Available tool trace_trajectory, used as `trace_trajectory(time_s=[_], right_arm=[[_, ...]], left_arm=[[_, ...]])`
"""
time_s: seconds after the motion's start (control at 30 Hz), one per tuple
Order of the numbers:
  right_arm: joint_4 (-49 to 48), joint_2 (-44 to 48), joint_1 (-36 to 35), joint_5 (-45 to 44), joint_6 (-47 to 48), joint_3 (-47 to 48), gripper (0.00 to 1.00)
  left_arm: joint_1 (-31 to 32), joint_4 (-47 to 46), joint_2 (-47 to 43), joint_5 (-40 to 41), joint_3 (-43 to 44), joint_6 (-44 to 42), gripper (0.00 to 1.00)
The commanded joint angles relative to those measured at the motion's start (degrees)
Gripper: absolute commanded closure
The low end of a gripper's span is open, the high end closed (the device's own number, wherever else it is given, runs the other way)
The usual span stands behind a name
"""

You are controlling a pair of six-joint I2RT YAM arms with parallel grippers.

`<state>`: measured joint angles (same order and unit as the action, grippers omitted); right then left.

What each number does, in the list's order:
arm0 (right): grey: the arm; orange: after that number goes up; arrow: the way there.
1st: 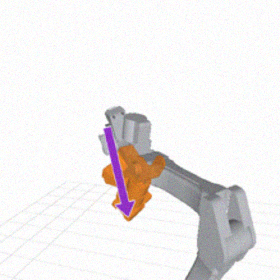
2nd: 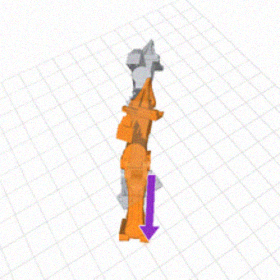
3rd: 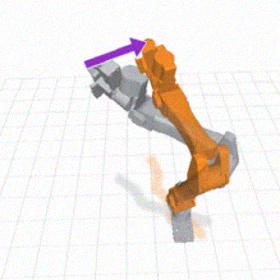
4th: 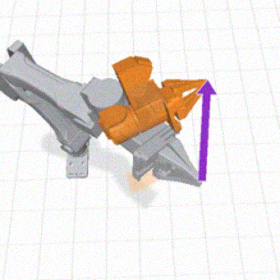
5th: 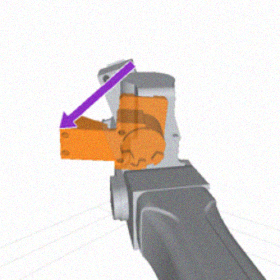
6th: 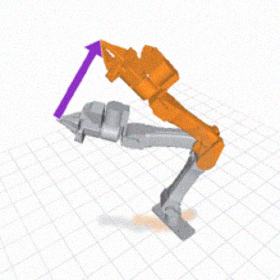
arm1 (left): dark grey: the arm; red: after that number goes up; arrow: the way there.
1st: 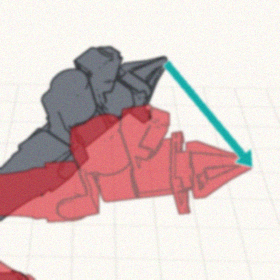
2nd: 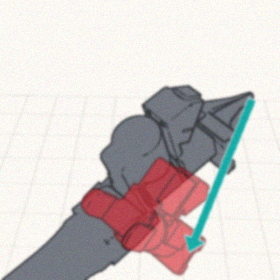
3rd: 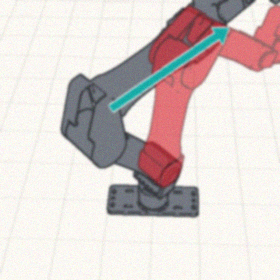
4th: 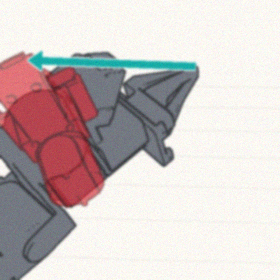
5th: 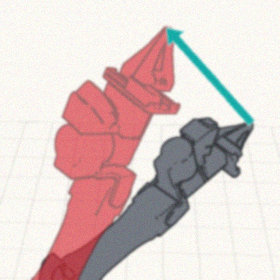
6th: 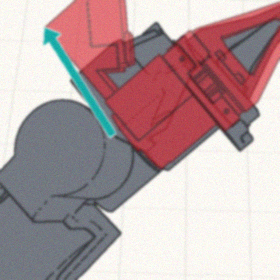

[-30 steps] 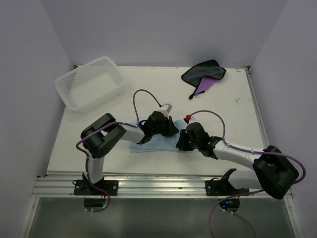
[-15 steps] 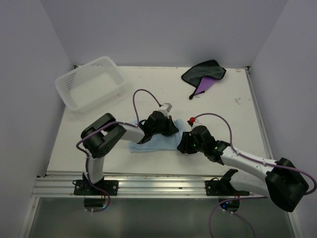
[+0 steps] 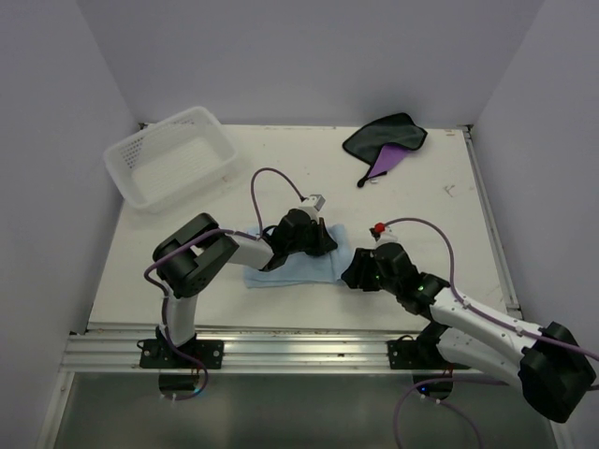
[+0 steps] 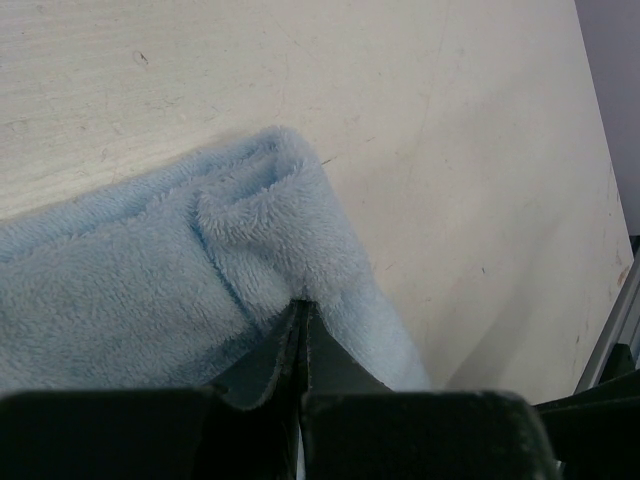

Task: Roll the towels
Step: Roll the towel

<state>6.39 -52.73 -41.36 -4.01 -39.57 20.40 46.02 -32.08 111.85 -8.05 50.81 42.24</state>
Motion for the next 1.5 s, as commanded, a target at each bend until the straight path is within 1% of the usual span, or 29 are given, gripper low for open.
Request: trace_trajectory(time_s=[0.0, 0.13, 0.2, 0.37, 0.47, 0.73, 0.83, 1.03, 1.23, 1.47], right_arm=[[-1.65, 0.61, 2.42, -1.18, -2.53, -0.63, 0.48], [-4.19, 0.44, 7.25, 3.38, -3.75, -1.68, 0.46], [-6.04, -0.35, 10.59, 6.81, -6.03, -2.91, 0.46], [-16.13, -4.39, 12.36, 11.91, -11.39, -5.9, 0.45], [-19.47, -6.77, 12.45, 13.85, -13.07, -6.69, 0.45], [-19.31, -9.14, 13.06, 13.33, -15.0, -6.87, 0.45], [-20.45, -11.07, 13.5, 13.33, -15.97, -7.31, 0.45], [-25.9, -16.26, 13.85, 15.08, -17.12, -7.31, 0.45], [-27.4, -18.11, 13.85, 16.05, -16.33, -7.22, 0.45], [-26.26, -19.33, 13.85, 16.84, -13.78, -7.39, 0.45]], left_arm=[[-0.84, 2.63, 0.74, 2.78, 0.79, -2.77, 1.0], [-0.76, 2.89, 0.38, 2.61, 0.7, -2.86, 1.0], [-0.84, 2.81, 0.56, 2.61, 0.79, -3.13, 1.0], [-0.84, 2.89, 0.91, 2.43, 0.79, -3.3, 1.0], [-0.76, 3.07, 0.82, 2.43, 0.7, -3.48, 1.0], [-0.84, 3.77, 0.3, 2.61, 0.79, -3.92, 1.0], [-0.84, 3.77, 0.38, 2.61, 0.87, -3.92, 1.0], [-0.76, 4.48, 0.3, 2.69, 1.05, -4.53, 1.0], [-0.84, 5.27, 0.65, 2.87, 1.57, -4.88, 1.0], [-0.84, 5.44, 0.82, 2.96, 1.93, -4.89, 1.0]])
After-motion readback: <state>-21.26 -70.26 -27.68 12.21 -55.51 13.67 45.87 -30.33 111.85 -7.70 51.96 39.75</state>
